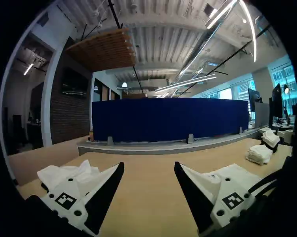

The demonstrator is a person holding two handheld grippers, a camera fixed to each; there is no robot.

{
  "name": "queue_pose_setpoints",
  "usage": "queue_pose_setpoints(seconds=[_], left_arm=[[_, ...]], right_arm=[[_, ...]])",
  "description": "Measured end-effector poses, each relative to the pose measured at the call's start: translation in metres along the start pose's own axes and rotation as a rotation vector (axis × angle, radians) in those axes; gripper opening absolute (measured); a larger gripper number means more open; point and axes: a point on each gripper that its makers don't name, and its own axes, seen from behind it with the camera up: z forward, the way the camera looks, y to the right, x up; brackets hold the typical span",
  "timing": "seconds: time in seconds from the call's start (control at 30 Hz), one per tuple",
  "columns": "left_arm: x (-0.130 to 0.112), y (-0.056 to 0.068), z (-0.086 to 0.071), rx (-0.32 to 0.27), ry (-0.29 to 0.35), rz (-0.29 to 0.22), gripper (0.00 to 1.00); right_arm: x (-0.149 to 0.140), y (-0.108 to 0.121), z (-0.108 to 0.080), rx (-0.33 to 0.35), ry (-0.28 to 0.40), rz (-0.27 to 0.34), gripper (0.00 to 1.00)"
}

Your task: Fold towel

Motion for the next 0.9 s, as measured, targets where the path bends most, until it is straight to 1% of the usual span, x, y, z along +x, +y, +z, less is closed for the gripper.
queue_pose_setpoints(seconds=[0.17,0.37,0.5,0.6,0.77,0.9], left_arm=[[0.045,0.008,-0.002,-0.027,-0.002,0.003,0.94],[0.098,0.013,-0.006,-0.031,-0.004,0.031,0.94],[0.128,0.015,-0.010,-0.027,-0.005,0.026,0.94],[0.143,0.013,-0.010,-0.019,-0.003,0.012,0.94],[0.154,0.009,-0.007,-0.010,-0.008,-0.003,0.94],[0.156,0.016,-0.008,-0.030,-0.027,0.007,0.94]], right_arm=[[0.040,-0.003,-0.007,0.001,-0.010,0.001,1.00],[0.093,-0.004,-0.015,-0.004,-0.021,0.001,1.00],[0.119,-0.004,-0.018,-0.004,-0.023,0.016,1.00],[0.132,-0.004,-0.019,-0.002,-0.025,0.026,1.00],[0.143,-0.005,-0.015,0.016,-0.027,0.031,1.00],[0.145,-0.008,-0.012,0.042,-0.042,0.020,1.00]])
